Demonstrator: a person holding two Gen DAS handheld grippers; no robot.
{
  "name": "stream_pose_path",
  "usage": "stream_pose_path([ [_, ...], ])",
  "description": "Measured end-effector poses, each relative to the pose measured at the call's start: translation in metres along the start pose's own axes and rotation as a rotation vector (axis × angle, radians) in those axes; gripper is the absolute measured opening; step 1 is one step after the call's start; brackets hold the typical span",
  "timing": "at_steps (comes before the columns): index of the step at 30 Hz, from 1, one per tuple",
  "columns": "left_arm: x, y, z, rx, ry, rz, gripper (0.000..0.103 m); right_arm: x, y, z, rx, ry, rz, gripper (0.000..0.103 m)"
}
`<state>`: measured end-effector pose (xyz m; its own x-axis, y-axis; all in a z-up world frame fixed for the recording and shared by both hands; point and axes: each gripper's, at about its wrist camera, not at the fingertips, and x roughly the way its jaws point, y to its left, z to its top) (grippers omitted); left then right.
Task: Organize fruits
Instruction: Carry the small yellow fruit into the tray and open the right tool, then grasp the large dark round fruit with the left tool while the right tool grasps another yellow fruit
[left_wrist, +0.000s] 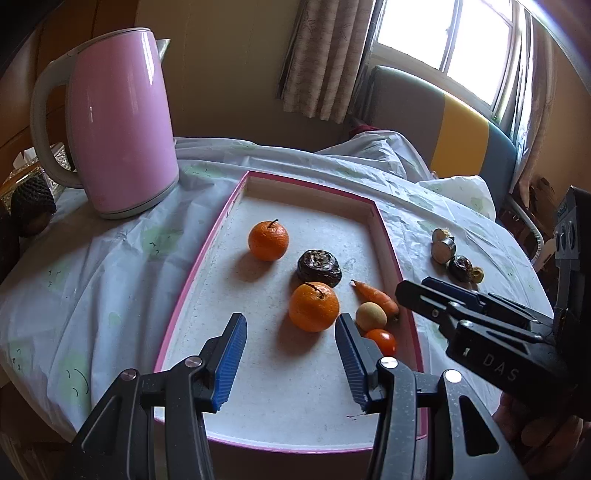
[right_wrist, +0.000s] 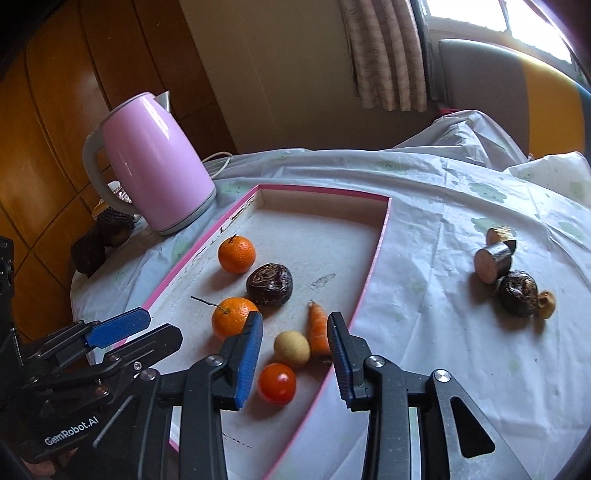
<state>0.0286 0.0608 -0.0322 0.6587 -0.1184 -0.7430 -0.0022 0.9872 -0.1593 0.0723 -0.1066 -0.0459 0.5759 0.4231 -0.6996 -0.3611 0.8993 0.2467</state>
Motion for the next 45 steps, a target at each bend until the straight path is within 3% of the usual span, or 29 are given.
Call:
stream_pose_path([
  [14, 0.000, -0.029, -0.005, 0.082, 0.013, -0.029, 0.051, -0.031, -0.052, -0.015, 0.114, -0.050, -0.123, 0.051],
  [32, 0.010, -0.062, -0.006, 0.154, 0.052, -0.101, 0.051, -0.056, -0.146, -0.027, 0.275, -0.068, -0.315, 0.051],
  [34, 0.011, -0.063, -0.006, 0.157, 0.052, -0.111, 0.051, -0.054, -0.153, -0.027, 0.271, -0.062, -0.345, 0.049],
  [36, 0.012, -0.066, -0.005, 0.161, 0.057, -0.121, 0.051, -0.051, -0.159, -0.025, 0.262, -0.056, -0.380, 0.035],
  [38, 0.014, -0.069, -0.004, 0.164, 0.062, -0.132, 0.051, -0.047, -0.168, -0.022, 0.265, -0.045, -0.395, 0.030],
  [45, 0.020, -0.082, 0.002, 0.177, 0.072, -0.166, 0.051, -0.028, -0.186, -0.006, 0.252, -0.019, -0.402, 0.029],
])
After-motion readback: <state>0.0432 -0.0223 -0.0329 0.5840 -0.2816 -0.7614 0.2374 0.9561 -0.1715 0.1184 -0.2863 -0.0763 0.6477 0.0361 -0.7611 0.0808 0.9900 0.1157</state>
